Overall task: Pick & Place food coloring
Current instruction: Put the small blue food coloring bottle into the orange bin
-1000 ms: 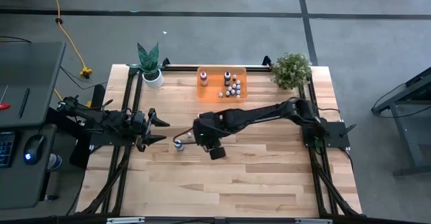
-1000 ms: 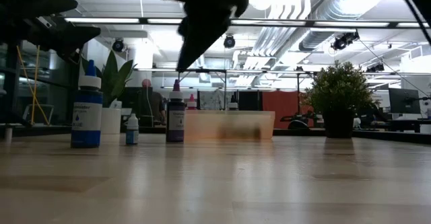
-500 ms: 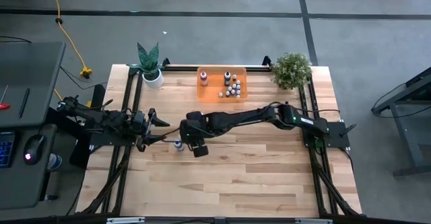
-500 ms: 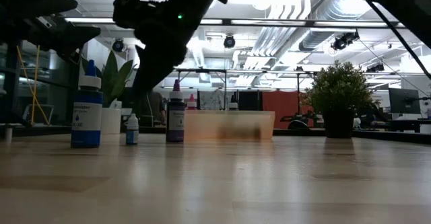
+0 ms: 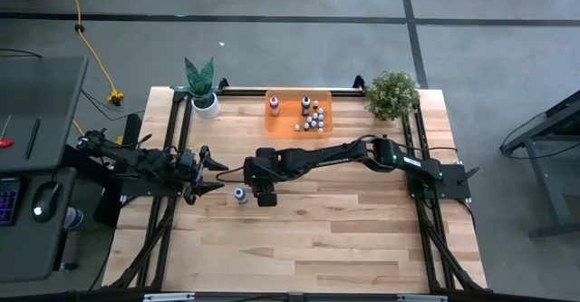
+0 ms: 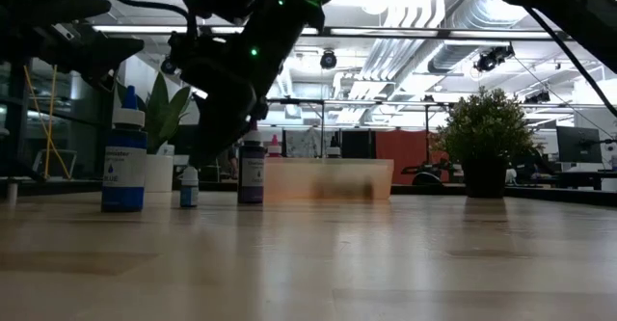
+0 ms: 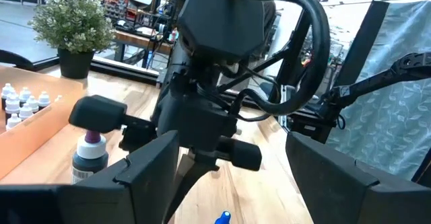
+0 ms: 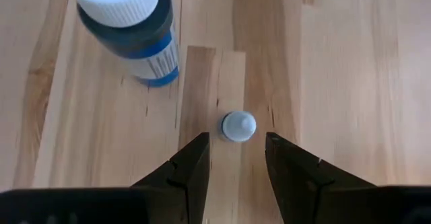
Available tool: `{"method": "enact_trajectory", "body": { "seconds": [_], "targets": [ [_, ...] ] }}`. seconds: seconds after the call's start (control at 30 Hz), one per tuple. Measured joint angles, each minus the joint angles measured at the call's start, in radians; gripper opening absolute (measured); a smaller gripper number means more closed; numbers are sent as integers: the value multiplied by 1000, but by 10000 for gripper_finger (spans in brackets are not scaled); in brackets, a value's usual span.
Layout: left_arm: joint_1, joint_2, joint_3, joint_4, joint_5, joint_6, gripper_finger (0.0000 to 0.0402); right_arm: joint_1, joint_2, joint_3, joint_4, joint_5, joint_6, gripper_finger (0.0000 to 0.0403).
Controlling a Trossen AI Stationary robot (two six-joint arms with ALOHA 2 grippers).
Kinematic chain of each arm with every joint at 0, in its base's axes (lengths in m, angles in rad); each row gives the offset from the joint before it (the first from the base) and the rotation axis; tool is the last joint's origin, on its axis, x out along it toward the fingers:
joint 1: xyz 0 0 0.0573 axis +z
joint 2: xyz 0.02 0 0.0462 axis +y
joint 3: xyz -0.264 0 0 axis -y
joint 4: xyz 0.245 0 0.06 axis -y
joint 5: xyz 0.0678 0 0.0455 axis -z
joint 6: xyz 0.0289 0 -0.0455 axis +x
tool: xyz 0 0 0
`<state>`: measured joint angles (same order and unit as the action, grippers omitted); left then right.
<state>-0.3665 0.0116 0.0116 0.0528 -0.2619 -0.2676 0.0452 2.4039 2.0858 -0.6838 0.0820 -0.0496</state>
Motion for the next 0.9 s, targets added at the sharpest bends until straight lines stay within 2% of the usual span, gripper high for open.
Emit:
{"method": "enact_trajectory", "body": {
  "seconds": [0.3, 0.9],
  "targets": [
    [0, 0, 0, 0, 0, 0, 271, -6, 5, -23, 70, -38, 28, 134],
    [0, 0, 0, 0, 0, 0, 271, -20, 25, -21, 98, -81, 19, 133]
  ]
}}
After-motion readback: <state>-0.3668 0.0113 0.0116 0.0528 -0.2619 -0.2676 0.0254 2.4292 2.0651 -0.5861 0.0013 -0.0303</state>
